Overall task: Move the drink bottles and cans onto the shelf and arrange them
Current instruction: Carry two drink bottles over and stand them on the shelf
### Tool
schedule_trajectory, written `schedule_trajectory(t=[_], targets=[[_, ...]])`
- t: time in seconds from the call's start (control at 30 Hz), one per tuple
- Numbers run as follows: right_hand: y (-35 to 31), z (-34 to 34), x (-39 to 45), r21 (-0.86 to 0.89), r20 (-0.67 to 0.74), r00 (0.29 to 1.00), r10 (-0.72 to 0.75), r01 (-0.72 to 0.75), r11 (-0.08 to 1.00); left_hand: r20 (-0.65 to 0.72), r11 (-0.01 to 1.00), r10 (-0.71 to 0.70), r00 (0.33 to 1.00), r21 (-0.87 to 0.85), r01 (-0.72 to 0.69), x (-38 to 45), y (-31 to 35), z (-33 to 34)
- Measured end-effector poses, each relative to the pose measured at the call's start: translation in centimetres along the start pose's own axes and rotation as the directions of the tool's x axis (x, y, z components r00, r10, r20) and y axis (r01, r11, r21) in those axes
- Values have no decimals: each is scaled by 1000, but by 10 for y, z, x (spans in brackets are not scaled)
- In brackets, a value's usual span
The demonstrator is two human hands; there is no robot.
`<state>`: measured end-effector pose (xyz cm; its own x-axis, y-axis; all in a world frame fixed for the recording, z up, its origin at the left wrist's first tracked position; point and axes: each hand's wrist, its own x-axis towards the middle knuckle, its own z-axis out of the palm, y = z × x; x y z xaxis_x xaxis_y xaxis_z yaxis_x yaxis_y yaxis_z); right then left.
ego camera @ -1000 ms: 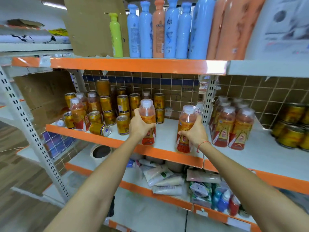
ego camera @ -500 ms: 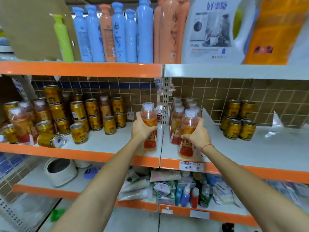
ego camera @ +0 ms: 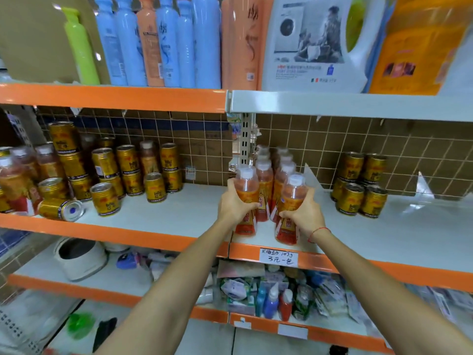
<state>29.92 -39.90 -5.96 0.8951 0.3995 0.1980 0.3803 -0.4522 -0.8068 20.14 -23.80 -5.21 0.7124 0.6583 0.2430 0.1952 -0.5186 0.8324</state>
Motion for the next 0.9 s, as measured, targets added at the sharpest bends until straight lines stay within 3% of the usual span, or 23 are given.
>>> schedule_trajectory(t=[0.43,0.67,0.9], targets=[[8,-5,-6,128,88,995,-43,32,991,152,992,53,987,-124,-35,0,-11,12],[29,0,-19,20,182,982,46,-50,999,326,989,21,945,-143,27,-7,-29,5],[50,17,-24,-6,146,988,58,-57,998,305,995,7,952,-98,24,-15,-60,22]])
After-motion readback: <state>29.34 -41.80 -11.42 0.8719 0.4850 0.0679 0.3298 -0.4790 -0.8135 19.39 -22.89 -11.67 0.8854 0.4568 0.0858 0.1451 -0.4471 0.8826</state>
